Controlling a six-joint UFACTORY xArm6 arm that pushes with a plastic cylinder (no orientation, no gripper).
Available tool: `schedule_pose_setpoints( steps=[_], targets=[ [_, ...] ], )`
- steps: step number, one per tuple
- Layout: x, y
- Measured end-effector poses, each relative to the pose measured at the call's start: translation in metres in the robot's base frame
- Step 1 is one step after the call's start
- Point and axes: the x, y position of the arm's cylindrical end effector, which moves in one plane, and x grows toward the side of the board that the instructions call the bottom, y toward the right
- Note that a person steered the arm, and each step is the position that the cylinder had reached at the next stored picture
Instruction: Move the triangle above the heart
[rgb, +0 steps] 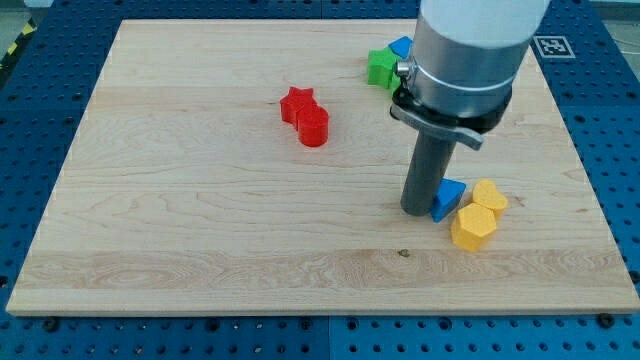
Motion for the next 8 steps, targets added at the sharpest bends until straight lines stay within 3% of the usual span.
schedule_pose_setpoints(
  steps=[1, 2, 3, 4, 7, 8],
  targets=[
    [-0.027, 0.0],
    [-0.021, -0.001],
    [0.02, -0.028],
    [0.03, 0.0],
    [-0.03, 0.015],
    [-0.021, 0.015]
  ],
)
